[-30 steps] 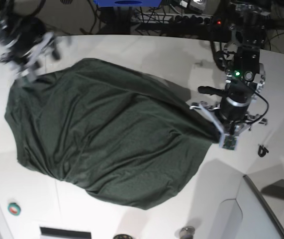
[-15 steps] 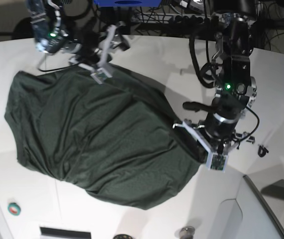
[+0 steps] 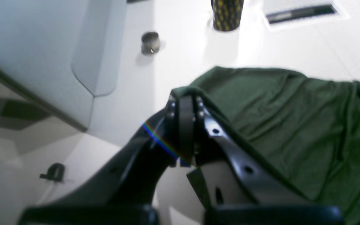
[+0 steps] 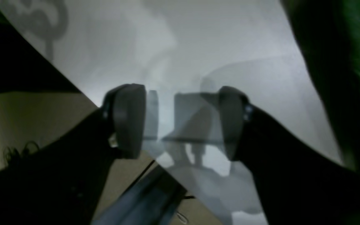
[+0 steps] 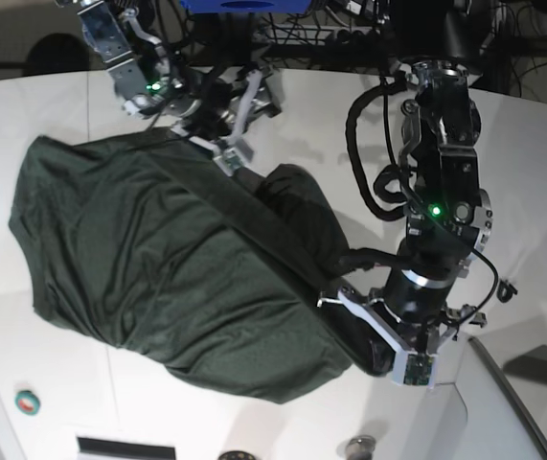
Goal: Layout the t-shirt on the table in an organized manner, then fold the t-shirt properly
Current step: 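Grasp the bunched shirt middle with the right gripper and pull it outward, then stretch the shirt edge taut between both grippers and lower it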
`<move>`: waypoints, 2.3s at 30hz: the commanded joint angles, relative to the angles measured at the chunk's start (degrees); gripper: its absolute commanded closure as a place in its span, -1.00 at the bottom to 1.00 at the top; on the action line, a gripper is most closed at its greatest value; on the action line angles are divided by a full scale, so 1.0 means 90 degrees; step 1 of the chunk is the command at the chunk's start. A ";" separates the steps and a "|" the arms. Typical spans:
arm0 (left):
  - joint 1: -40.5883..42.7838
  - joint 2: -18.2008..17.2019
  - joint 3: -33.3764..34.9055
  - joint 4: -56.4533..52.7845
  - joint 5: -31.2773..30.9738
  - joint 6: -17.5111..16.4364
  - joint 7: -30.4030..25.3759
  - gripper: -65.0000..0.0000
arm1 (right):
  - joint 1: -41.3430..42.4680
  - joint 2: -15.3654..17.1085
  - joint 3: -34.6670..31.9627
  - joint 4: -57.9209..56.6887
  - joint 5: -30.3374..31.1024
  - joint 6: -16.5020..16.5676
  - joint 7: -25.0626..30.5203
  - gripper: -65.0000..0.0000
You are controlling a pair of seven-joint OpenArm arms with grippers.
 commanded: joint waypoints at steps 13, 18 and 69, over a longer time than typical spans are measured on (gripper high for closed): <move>-0.0781 0.0135 -0.0072 0.0124 -0.0023 0.0052 -0.0181 1.00 | 0.1727 -0.0458 -0.0569 -0.1009 0.0106 -0.0851 0.0203 -0.15; -0.1005 0.0311 -0.0062 0.0134 -0.0023 0.0042 -0.0181 1.00 | 0.1883 -0.0419 0.0017 -0.1556 0.0106 -0.1085 0.0212 -0.15; 0.0431 -0.0734 -0.1049 0.0378 -0.1918 0.0013 0.0414 1.00 | -0.0041 0.0323 0.3318 0.1140 0.0116 -0.1076 -0.0354 -0.15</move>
